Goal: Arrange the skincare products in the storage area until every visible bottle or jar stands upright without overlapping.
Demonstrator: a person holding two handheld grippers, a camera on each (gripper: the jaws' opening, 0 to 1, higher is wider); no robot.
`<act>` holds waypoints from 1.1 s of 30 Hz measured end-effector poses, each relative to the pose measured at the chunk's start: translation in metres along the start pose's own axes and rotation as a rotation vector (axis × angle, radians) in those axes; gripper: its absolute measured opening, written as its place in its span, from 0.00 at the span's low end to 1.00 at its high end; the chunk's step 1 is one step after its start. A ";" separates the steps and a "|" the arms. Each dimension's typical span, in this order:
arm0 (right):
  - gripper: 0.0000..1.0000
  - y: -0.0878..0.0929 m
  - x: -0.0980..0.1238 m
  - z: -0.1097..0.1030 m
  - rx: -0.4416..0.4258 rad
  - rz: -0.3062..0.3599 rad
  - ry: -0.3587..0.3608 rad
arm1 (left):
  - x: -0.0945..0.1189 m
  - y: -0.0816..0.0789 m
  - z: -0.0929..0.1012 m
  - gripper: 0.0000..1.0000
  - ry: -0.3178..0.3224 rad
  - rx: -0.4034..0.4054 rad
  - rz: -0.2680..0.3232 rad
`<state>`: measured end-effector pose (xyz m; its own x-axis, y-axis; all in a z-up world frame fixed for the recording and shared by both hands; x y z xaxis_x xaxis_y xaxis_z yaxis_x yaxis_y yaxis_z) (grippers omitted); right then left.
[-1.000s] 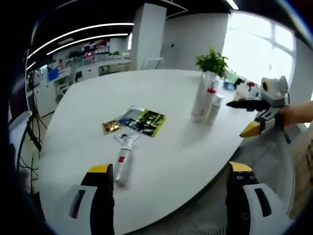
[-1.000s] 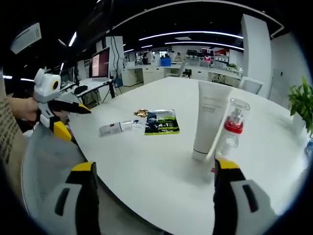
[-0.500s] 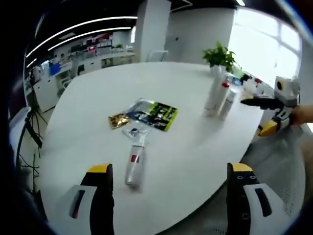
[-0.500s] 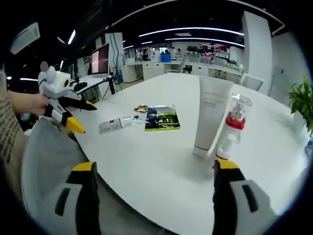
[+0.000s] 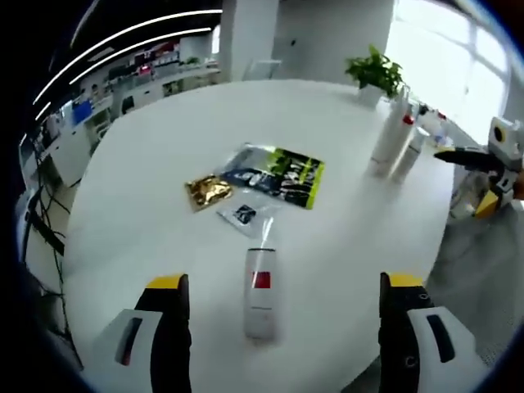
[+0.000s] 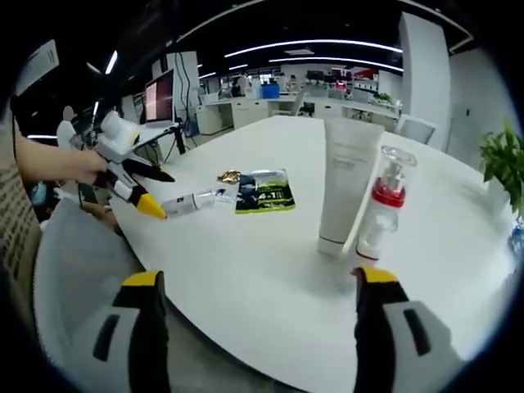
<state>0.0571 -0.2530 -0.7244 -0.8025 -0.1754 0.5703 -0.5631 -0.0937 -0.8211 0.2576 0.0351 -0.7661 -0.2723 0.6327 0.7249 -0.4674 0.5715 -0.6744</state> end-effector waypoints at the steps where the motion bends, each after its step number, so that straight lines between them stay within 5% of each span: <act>1: 0.96 0.000 0.000 0.000 -0.001 -0.003 0.002 | -0.003 0.001 -0.001 0.94 0.003 -0.002 -0.010; 17: 0.94 0.002 -0.001 0.005 -0.022 -0.015 0.046 | -0.036 0.008 -0.013 0.89 -0.046 -0.025 -0.230; 23: 0.93 0.002 0.000 0.007 -0.027 -0.009 0.072 | -0.045 -0.002 -0.017 0.88 -0.074 -0.069 -0.238; 33: 0.92 0.003 0.000 0.007 -0.014 -0.014 0.082 | -0.053 -0.012 -0.012 0.72 -0.060 -0.091 -0.230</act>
<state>0.0573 -0.2601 -0.7271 -0.8074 -0.0936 0.5826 -0.5770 -0.0815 -0.8127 0.2879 0.0012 -0.7983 -0.2180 0.4503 0.8658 -0.4457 0.7433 -0.4988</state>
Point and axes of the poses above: the point that each gripper's makers call its tool centre point, and the gripper's own axes: x roughly backward along the fingers, z roughly to its right, y roughly out of its underside, the point moved 10 cm from there along x, roughly backward along the fingers, and after that the axes turned 2 degrees about y, right-handed, at the moved point
